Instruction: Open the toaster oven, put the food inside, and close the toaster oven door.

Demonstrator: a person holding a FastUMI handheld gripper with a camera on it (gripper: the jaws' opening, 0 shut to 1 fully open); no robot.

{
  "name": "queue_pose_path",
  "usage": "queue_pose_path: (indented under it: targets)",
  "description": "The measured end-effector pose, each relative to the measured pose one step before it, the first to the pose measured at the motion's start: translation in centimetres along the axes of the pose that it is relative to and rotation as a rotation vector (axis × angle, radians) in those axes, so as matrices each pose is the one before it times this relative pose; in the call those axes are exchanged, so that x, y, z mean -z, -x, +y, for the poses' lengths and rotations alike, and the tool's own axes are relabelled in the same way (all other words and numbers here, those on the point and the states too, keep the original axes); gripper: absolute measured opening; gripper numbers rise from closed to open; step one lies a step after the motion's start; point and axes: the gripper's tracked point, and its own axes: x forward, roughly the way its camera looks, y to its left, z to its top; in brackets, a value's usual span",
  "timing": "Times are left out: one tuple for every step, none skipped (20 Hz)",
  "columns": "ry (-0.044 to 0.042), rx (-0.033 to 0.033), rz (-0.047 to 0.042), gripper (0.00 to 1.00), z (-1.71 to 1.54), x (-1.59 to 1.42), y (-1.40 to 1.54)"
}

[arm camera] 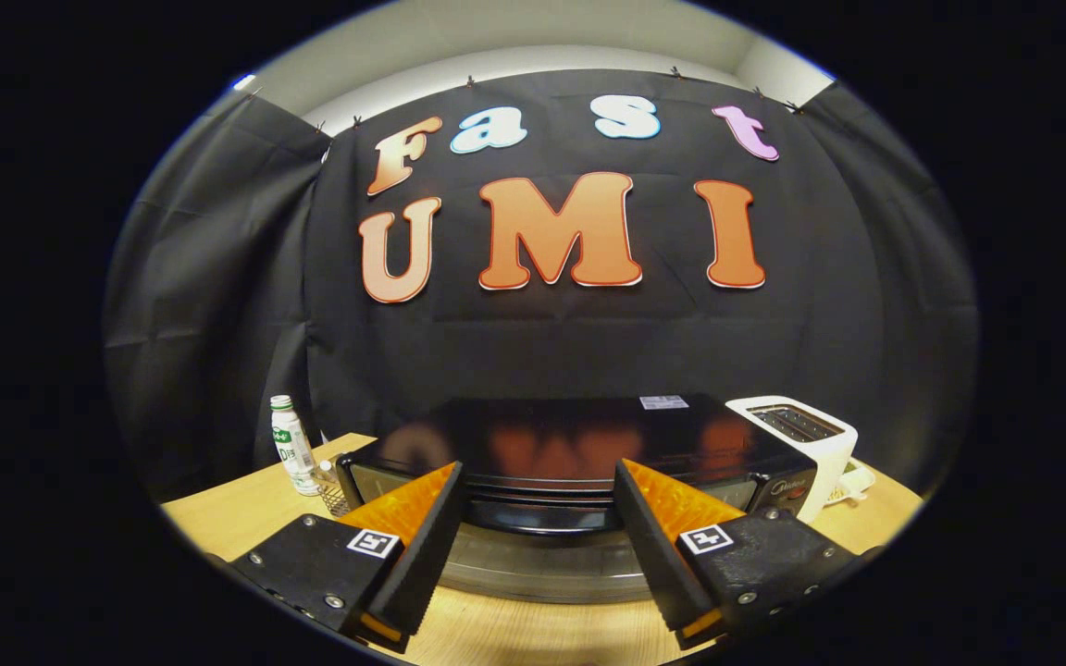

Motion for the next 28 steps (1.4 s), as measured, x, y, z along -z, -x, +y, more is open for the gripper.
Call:
queue_pose_path:
  targets:
    - [0.00606,-0.00165,-0.00183,0.94,0.106,0.111,0.202]
    - [0.00073,-0.00182,-0.00468,0.94,-0.052,0.017,0.39]
    - [-0.00119,-0.00301,-0.0052,0.94,-0.034,0.165,0.547]
    - [0.00325,-0.00383,-0.00238,0.94,0.142,0.087,0.543]
    - [0.00423,-0.0032,-0.0003,0.94,0.128,0.172,0.644]
    - [0.00796,-0.00457,0.00181,0.94,0.106,0.144,0.711]
    - [0.00403,-0.00568,0.00386,0.94,0.074,0.323,0.781]
    - [0.00205,-0.00603,0.00744,0.94,0.121,0.293,0.923]
    - [0.00129,-0.00781,0.0124,0.94,0.149,0.517,0.818]
    - [-0.0051,-0.00974,0.01034,0.94,0.11,0.42,0.909]
    - [-0.01205,-0.01007,0.01491,0.93,0.156,0.489,0.964]
    - [-0.016,-0.01666,0.01197,0.93,0.204,0.508,0.777]
    - [-0.02291,-0.01919,0.03035,0.93,0.299,1.11,0.654]
    - [-0.03172,-0.0199,0.03916,0.93,0.235,1.198,0.587]
    - [-0.02123,-0.02154,0.05588,0.93,0.291,1.922,0.41]
    - [-0.00508,-0.0031,0.04132,0.93,-0.133,1.624,0.351]
    - [-0.00549,0.00946,0.02538,0.93,-0.561,0.964,0.051]
    - [-0.00338,0.00442,0.02007,0.93,-0.297,0.721,-0.038]
    - [-0.01156,0.00137,0.02522,0.93,-0.219,1.122,0.04]
    - [-0.02324,-0.00342,0.03585,0.93,-0.231,1.204,0.046]
    - [-0.02735,-0.00341,0.03253,0.93,-0.136,1.017,-0.039]
    - [-0.02676,-0.00177,0.02582,0.93,-0.167,0.626,-0.138]
    - [-0.0233,-0.00137,0.03188,0.92,-0.066,0.667,-0.327]
    - [-0.02227,0.0024,0.02684,0.92,0.061,0.56,-0.234]
    - [-0.00328,-0.00023,0.00276,0.91,0.059,0.002,-0.132]
    - [0.00993,0.00489,-0.01487,0.91,0.069,-0.504,-0.124]
    - [0.02139,0.00799,-0.00295,0.88,-0.089,0.112,-0.101]
    - [0.02111,0.00768,0.0018,0.88,-0.042,0.245,-0.002]
